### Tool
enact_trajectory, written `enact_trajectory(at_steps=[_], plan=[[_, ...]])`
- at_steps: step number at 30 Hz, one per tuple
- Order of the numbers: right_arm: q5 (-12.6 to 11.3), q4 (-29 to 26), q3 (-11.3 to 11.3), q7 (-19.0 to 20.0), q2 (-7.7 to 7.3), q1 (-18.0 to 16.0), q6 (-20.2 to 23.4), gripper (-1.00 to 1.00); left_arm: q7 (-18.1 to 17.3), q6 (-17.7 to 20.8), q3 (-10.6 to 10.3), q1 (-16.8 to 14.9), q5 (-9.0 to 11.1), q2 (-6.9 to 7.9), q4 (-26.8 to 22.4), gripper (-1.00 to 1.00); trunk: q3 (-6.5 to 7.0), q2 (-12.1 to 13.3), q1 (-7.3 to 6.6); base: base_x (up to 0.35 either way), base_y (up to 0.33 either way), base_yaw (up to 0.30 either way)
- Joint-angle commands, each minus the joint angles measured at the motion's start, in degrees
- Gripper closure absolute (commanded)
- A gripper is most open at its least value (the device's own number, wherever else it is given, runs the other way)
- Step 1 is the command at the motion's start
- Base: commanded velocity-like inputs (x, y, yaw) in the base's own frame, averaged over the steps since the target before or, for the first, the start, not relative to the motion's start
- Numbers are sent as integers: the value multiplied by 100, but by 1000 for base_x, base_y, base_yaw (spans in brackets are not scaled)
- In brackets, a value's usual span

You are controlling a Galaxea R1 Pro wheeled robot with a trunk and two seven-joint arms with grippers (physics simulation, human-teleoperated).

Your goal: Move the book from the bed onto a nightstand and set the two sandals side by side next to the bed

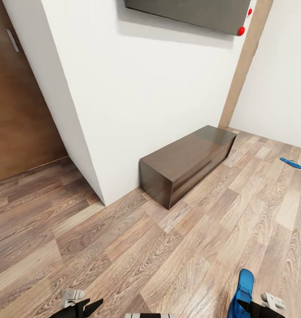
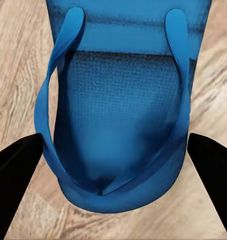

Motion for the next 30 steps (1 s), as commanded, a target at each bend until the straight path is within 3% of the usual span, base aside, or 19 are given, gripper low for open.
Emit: enact_trajectory(at_steps=[1,7,30], plan=[[15,3,-37,250,3,-3,51,100,-17,55,-4,-2,31,-33,8,-100,18,0,-4,0,0,0],[41,9,-37,499,3,-3,47,100,-6,47,14,-1,34,-65,17,-100,151,8,-19,0,0,0],[27,9,-37,511,3,-3,35,100,-30,-105,19,0,31,-68,9,-100,661,39,-78,0,0,0]])
